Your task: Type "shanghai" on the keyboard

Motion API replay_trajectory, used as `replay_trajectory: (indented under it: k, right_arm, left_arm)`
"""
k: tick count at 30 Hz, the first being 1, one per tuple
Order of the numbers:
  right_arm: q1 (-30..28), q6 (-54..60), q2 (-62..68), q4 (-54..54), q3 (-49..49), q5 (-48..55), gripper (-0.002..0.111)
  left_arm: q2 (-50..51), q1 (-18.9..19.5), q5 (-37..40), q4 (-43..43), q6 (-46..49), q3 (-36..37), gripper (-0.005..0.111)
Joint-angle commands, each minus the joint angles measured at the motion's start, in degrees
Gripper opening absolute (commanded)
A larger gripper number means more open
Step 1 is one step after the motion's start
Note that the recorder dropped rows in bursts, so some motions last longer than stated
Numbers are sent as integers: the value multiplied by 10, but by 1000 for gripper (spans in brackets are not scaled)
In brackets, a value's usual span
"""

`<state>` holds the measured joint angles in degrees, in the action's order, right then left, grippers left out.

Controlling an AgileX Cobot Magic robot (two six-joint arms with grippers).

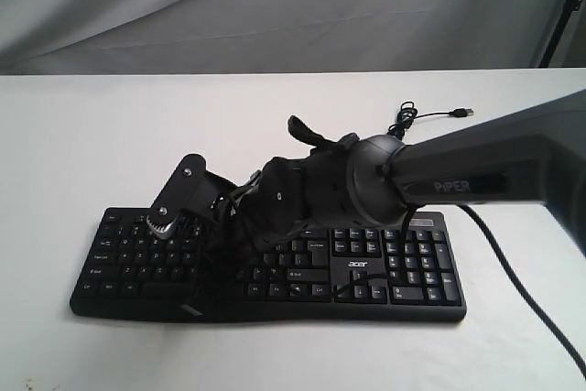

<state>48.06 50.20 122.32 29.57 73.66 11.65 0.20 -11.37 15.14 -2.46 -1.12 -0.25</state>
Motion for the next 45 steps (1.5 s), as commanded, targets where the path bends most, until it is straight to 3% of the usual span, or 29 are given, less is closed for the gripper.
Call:
replay_trajectory:
  k: [1,26,37,45]
  right_arm:
    - [-1,8,1,0,-9,-3,0]
    - [24,17,-41,0,-5,-24,0]
    - [52,15,56,16,162,58,0]
    - [53,23,94,33,201,52,0]
  left_arm:
    - [-2,-2,-3,0,-2,2,0]
    - [-2,-2,-3,0,-2,2,0]
    - [-2,-2,-3,0,-2,2,0]
    - [-2,-2,-3,0,-2,2,0]
